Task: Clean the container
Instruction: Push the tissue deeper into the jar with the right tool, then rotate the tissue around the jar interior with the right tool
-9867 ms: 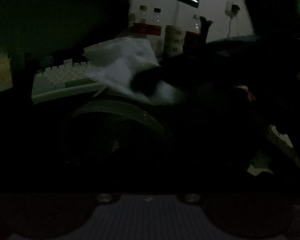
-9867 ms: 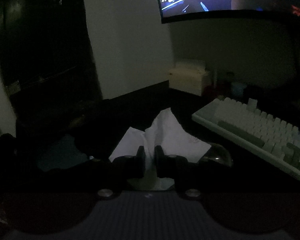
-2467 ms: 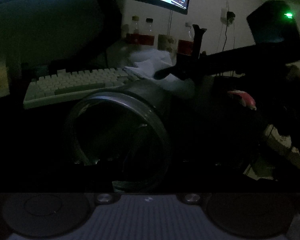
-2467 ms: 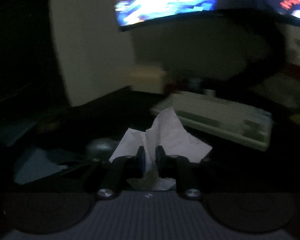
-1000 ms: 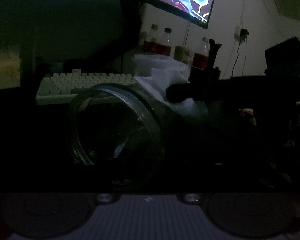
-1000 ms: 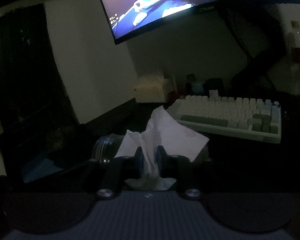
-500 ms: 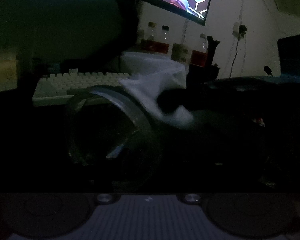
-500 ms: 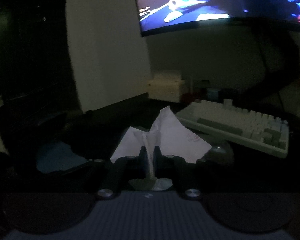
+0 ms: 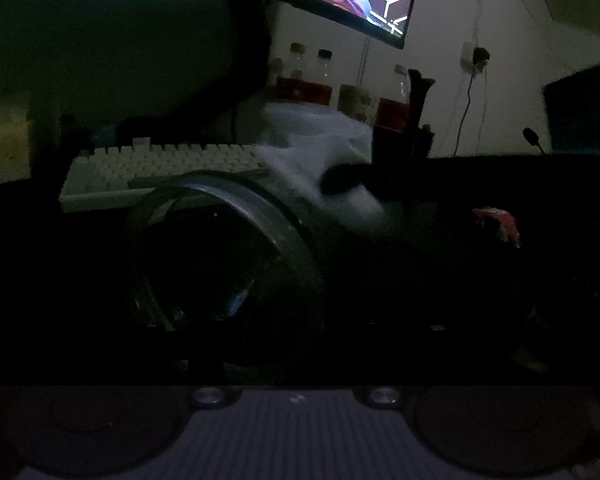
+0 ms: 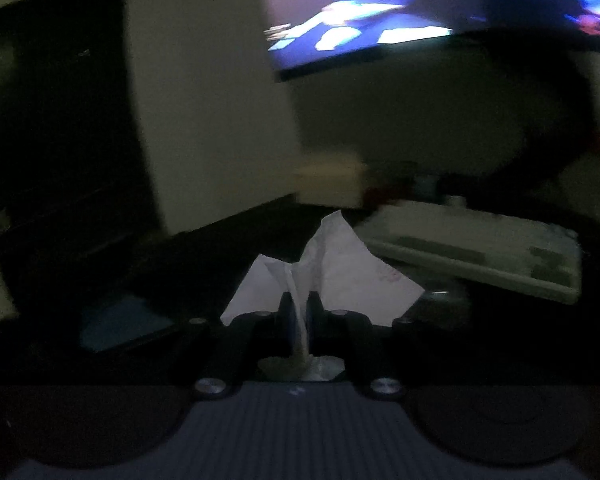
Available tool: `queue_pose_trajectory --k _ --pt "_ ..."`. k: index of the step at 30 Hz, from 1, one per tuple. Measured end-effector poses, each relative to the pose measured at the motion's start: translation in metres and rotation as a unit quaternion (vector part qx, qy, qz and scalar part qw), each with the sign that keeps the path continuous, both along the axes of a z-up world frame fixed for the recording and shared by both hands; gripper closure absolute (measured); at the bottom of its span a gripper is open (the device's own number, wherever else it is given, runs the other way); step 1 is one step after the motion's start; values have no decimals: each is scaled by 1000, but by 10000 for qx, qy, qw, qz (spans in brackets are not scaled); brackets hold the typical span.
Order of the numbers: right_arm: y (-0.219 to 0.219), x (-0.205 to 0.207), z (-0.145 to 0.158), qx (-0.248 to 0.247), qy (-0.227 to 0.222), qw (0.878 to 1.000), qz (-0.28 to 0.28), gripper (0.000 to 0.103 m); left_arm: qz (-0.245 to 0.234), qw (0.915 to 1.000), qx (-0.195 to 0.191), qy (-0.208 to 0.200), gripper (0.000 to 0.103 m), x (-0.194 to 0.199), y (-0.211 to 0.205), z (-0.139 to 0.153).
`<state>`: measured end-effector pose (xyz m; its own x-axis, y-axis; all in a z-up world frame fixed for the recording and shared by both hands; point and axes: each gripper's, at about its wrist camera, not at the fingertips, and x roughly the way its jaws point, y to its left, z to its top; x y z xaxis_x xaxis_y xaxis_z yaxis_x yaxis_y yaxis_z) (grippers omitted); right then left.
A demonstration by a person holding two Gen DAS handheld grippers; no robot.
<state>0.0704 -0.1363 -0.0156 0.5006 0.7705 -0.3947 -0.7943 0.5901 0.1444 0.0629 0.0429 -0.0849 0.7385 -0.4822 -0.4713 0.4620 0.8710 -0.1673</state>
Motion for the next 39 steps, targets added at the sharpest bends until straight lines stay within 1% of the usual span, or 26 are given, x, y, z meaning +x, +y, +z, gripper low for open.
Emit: queue_pose_trajectory --k 2,3,6,8,9,10,15,16,17,19,20,21,24,26,28,29,31,33,34,35,36,39 --pt "-2 -1 -3 -50 -25 10000 -41 95 -1 10000 0 -1 70 0 0 0" --pt "-7 4 -5 -40 73 9998 -159 95 4 10000 -14 2 70 0 1 0" --pt "-26 23 -13 -123 237 9963 -817 95 33 10000 -48 2 70 -1 3 0" --pt "-38 36 -19 -197 331 9910 -1280 95 55 10000 -31 -19 70 0 4 0" --pt "-41 41 -20 -203 349 9895 -1385 95 68 10000 -24 -26 70 1 5 0" --pt "-44 43 -21 -177 370 9890 -1420 95 80 10000 -24 -19 68 2 5 -1" --pt "-54 41 -17 126 432 9894 -1378 95 -4 10000 -67 17 68 8 8 0" --pt "-57 39 -17 171 461 9893 -1372 95 -28 9999 -127 10 73 7 9 0" --pt "-59 38 -18 214 489 9892 -1367 95 -51 9998 -187 4 86 6 10 0" --pt "-61 39 -16 294 547 9884 -1385 95 -112 9986 -350 -371 96 -5 8 1" --pt "-64 38 -16 343 576 9879 -1396 95 -248 9975 -389 -531 96 -10 6 3" --pt "-67 36 -14 389 593 9877 -1395 95 -379 9963 -529 -558 96 -12 6 5" --pt "-74 32 -10 513 645 9871 -1374 93 -640 9904 -1168 -379 97 -11 16 9" --pt "-81 26 -3 623 673 9874 -1293 93 -746 9832 -1654 -189 97 -9 24 10" --pt "-87 19 4 791 649 9870 -1243 92 -750 9808 -1796 -144 97 -11 28 9" --pt "-86 16 7 777 606 9880 -1190 92 -747 9800 -1838 -135 96 -12 30 8" --pt "-79 13 11 654 522 9905 -1094 92 -801 9819 -1707 -183 94 -17 28 7" --pt "-67 13 10 454 457 9931 -985 93 -884 9842 -1523 -206 82 -21 23 6" --pt "-61 15 10 350 419 9941 -938 93 -942 9856 -1389 -224 72 -22 19 6" --pt "-55 16 9 249 362 9948 -923 93 -975 9875 -1197 -321 69 -26 16 6" --pt "-49 18 9 161 288 9950 -939 93 -1027 9889 -986 -421 69 -29 12 6" --pt "-34 17 12 -12 138 9962 -863 93 -985 9930 -534 -375 69 -28 3 2"
